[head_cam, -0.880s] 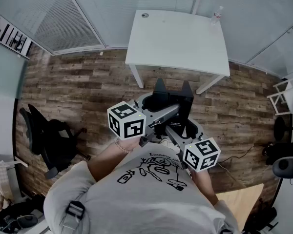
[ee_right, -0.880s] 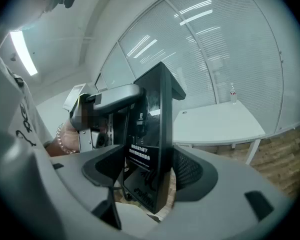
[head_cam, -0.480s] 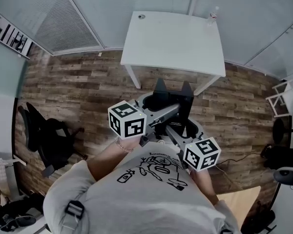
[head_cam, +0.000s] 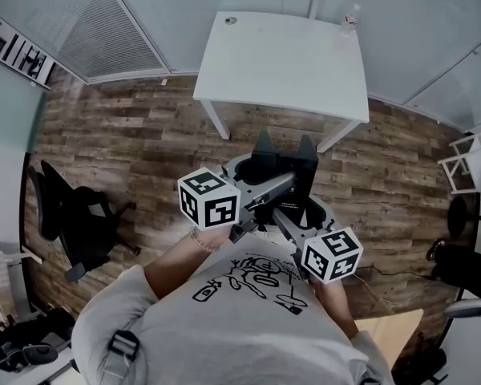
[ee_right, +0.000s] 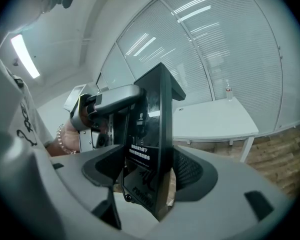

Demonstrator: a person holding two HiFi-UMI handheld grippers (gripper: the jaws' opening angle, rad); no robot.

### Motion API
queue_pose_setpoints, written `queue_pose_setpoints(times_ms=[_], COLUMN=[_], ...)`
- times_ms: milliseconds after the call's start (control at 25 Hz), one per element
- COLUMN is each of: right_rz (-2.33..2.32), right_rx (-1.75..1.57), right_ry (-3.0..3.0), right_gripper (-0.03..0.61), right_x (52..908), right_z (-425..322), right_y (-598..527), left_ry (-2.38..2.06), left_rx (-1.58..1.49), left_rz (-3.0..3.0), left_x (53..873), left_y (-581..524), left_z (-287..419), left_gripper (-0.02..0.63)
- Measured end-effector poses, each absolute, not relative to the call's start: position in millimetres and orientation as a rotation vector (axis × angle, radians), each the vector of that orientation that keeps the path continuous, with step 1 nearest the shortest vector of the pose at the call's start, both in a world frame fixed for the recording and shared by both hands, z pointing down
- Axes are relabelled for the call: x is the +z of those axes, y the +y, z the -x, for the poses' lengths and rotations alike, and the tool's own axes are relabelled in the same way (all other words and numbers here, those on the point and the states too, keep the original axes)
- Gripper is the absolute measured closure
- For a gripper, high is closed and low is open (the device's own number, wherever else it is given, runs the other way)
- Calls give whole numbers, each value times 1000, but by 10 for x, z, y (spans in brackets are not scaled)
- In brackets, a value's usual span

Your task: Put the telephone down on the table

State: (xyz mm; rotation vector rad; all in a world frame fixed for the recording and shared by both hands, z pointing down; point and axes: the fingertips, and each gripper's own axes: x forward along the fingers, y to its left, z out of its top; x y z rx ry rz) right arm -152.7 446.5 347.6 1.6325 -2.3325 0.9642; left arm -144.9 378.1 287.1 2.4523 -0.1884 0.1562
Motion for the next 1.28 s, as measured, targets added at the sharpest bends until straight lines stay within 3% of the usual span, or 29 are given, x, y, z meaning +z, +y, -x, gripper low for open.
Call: queue_pose_setpoints(times_ms=[360, 1040, 1280], right_rz=[-1623, -1581, -1581], right_rx=[976, 954, 947], right_ry=[-2319, -2324, -2333], right_gripper=[298, 298, 298], right_x=[3539, 3418, 3447], right_z=[1429, 1780, 1863], right_y=[3965, 1952, 1804], left_ry=[-191, -224, -229], left_rx=[144, 101, 98], left_rz=[-2436, -2431, -2434], left_x=[2942, 2827, 2857], left_y=[3271, 1254, 1111], left_z=[1361, 1750, 1836], left_gripper=[330, 330, 330])
